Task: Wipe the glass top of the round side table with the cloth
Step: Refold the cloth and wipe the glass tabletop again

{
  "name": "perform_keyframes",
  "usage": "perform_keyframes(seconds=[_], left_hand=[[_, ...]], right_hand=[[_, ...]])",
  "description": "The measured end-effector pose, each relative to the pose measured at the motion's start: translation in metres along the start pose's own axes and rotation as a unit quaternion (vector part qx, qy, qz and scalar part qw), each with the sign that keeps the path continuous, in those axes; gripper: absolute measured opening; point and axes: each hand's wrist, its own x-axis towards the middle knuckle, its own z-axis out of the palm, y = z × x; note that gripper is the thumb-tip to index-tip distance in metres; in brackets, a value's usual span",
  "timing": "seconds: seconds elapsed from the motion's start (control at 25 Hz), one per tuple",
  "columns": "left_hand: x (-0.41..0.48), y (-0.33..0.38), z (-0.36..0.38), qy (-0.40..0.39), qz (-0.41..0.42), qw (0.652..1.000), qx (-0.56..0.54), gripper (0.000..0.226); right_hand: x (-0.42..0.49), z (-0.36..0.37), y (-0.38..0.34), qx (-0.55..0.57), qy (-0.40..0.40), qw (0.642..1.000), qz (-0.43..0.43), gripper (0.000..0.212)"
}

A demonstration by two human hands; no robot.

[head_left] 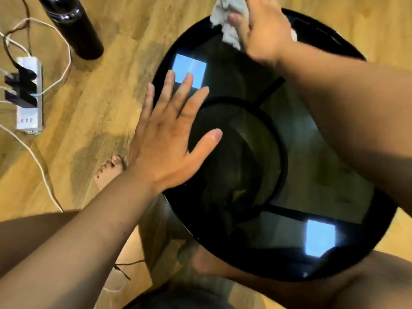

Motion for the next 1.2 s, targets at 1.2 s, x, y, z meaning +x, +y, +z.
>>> perform_keyframes(seconds=[1.2], left_hand=[[-0.009,0.063,0.022,-0.091,0.119,0.984,0.099,0.070]], right_hand=[[-0.024,-0.014,0.070,0.027,-0.022,0.998,0.061,0.049]])
